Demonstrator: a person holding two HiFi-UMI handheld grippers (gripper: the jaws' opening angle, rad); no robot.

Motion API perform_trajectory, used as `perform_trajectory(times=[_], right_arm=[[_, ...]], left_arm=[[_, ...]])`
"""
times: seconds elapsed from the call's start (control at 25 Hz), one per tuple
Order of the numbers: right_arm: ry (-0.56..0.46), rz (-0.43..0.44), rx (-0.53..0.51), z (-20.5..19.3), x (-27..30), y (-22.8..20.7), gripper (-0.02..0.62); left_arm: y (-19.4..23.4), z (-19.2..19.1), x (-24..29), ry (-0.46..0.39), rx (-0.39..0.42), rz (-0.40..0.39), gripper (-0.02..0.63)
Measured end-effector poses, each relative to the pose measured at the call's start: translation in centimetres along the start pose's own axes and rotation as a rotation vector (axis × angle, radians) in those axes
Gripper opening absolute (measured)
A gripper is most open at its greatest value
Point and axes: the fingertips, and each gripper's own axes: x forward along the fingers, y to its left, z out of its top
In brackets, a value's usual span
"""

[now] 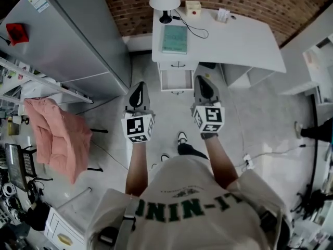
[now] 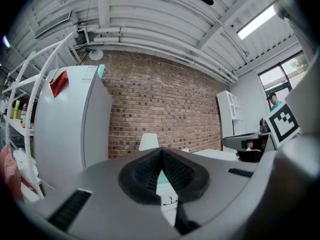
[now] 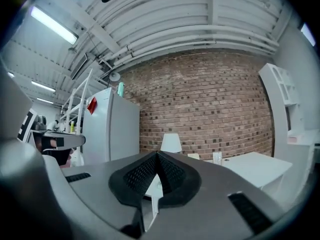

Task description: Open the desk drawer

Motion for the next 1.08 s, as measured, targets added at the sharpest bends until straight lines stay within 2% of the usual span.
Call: perform_trajectory(times=[0.24,0.4,0.48,0.64,1.08], right_arm=[[0.036,0.034,-0.003,-1.2,-0.5,1.3,0.003],[0.034,0.024,-0.001,-1.0,-1.0,1.5,0.003],[0.032,0.015,-0.033,-0.7,-1.3,1.4,0.003],[0.023,0.051,-0.078,0.3,-1.8,2.1,0.003],[0.036,0.015,-0.051,0.0,-3.6,-0.4,0.003]], left_arm=[[-1.1,0.0,-0.6,-0.005,0.020,-0.021,-0.003],[-1.2,0.4,-0.5,-0.018,0.010,-0.030,-0.003],[-1.2,0.5,-0.5,-0.022,0.009,-0.029,-0.003],[-1.5,0.7,-0.4,-0.024,0.006,-0.028,-0.003],[-2.7,0.3,-0.5,-0.035,0.020,-0.029,-0.003]])
